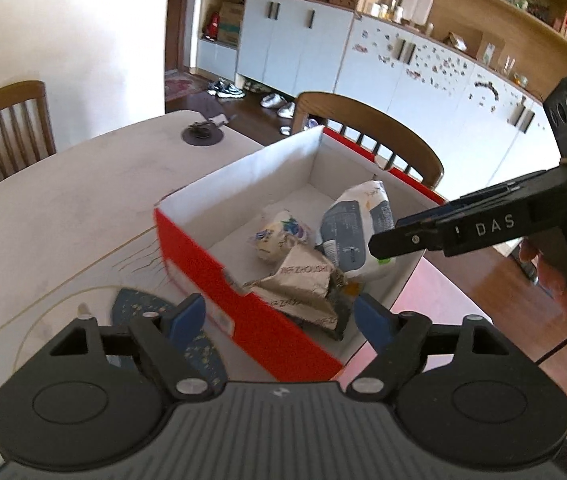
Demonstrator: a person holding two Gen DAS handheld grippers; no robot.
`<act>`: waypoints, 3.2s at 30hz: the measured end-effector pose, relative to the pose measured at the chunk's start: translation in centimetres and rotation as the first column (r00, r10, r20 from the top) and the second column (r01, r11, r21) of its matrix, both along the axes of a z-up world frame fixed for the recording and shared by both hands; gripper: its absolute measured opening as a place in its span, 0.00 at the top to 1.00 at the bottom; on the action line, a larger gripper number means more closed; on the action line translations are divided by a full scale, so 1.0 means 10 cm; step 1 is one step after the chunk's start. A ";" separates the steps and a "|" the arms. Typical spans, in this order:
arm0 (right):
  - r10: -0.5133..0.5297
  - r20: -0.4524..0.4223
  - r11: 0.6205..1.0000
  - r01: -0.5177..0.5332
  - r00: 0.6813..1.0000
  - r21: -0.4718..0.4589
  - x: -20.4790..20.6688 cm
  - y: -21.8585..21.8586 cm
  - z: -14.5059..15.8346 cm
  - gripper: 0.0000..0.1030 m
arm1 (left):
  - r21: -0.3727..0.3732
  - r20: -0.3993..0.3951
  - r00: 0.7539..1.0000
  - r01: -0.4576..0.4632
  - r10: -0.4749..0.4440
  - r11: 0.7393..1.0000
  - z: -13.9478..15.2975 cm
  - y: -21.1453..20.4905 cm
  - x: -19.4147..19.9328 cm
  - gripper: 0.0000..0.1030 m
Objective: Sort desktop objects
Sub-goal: 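Open the right gripper to release the white bag while the left drops the foil bag in, then withdraw both grippers from the shoebox toward the sausage packet and white cable, then grasp the white sausage packet with the left gripper while the right grasps the white USB cable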
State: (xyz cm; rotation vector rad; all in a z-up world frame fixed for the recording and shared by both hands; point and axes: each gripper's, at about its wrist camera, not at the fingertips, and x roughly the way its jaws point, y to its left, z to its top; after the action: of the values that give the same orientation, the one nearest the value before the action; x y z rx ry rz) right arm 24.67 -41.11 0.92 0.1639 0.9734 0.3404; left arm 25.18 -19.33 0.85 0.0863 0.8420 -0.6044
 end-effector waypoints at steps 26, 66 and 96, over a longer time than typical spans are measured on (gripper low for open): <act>0.135 0.033 0.990 -0.133 0.990 -0.050 -0.42 1.60 -0.11 0.27 | -0.054 -0.053 0.969 -0.243 0.240 0.968 -0.38 1.79 -0.71 0.00; 0.377 0.107 0.922 -0.361 0.920 -0.142 -1.25 3.27 -0.94 0.20 | 0.071 -0.140 0.952 -0.265 0.273 0.962 -1.09 2.59 -0.03 0.00; 0.294 0.149 0.936 -0.254 0.944 -0.242 -1.25 3.62 -1.28 0.18 | 0.145 -0.094 0.970 -0.208 0.223 0.967 -1.35 2.34 0.05 0.01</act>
State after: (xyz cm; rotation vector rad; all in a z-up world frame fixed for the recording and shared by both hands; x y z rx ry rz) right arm 12.18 -4.87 -11.93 -0.2067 0.8439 0.4927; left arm 25.65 4.09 -12.64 0.0829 0.9846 -0.3490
